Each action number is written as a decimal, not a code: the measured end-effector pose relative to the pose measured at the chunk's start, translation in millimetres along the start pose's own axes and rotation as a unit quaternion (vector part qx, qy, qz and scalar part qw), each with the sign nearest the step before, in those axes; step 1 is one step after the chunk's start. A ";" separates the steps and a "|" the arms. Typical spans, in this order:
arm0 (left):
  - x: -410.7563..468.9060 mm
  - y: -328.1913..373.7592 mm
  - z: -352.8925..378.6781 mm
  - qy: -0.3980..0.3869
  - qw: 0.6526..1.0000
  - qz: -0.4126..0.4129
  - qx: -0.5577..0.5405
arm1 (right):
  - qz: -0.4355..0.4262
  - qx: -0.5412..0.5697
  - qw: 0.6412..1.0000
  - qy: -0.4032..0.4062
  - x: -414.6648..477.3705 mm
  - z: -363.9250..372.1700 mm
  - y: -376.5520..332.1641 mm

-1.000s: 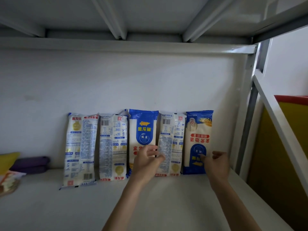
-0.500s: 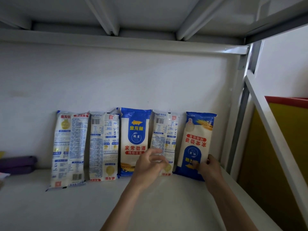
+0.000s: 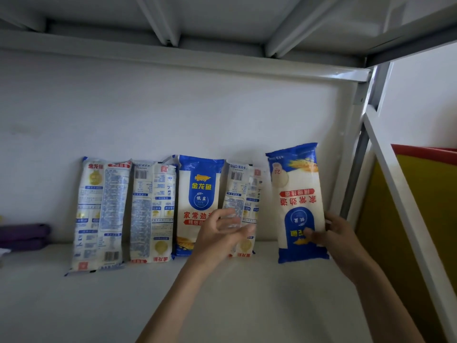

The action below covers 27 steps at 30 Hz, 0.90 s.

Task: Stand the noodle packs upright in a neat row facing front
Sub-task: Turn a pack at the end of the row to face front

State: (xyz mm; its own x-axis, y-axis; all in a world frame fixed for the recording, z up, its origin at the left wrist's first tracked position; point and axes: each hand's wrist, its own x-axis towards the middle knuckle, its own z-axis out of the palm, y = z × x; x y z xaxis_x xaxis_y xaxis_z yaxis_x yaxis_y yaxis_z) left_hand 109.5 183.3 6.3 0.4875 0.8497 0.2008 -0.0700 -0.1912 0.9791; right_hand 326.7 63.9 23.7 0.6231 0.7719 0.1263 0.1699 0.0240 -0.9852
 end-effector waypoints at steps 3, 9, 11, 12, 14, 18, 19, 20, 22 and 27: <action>0.6 12.6 -6.7 -0.022 0.997 0.023 -0.075 | -0.037 -0.051 0.996 -0.070 -5.8 -1.5 -21.3; -3.6 35.8 -24.7 -0.024 0.978 0.093 -0.185 | -0.087 -0.247 0.953 -0.148 -15.5 9.2 -53.8; -8.2 42.4 -33.0 -0.002 0.990 0.096 -0.104 | -0.099 -0.308 0.934 -0.153 -18.3 12.2 -62.5; -10.0 45.1 -36.4 0.006 0.994 0.098 -0.046 | -0.108 -0.338 0.922 -0.154 -19.9 13.7 -66.7; -12.3 49.7 -40.5 0.007 0.992 0.100 0.072 | -0.126 -0.397 0.896 -0.152 -24.0 17.8 -74.2; -18.9 59.9 -34.7 -0.060 0.969 0.107 0.216 | -0.161 -0.471 0.855 -0.144 -35.8 30.9 -84.0; -20.0 61.2 -31.7 -0.082 0.960 0.097 0.250 | -0.168 -0.484 0.846 -0.145 -38.4 33.8 -85.3; -21.8 62.8 -28.2 -0.107 0.950 0.077 0.283 | -0.172 -0.493 0.840 -0.146 -40.7 36.4 -86.9; -23.8 61.1 -21.7 -0.155 0.926 0.036 0.342 | -0.180 -0.500 0.834 -0.147 -43.3 40.8 -89.1; -21.9 50.4 -12.8 -0.120 0.900 0.050 0.416 | -0.196 -0.500 0.835 -0.118 -43.3 47.7 -94.2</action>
State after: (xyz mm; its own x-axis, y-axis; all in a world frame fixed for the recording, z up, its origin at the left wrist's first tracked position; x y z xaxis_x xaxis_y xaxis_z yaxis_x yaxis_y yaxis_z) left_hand 84.1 161.4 51.7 0.6955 0.6968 0.1752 0.5036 -0.6467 0.5728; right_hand 247.3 58.5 105.5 0.2227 0.9359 0.2728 0.9516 -0.1478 -0.2696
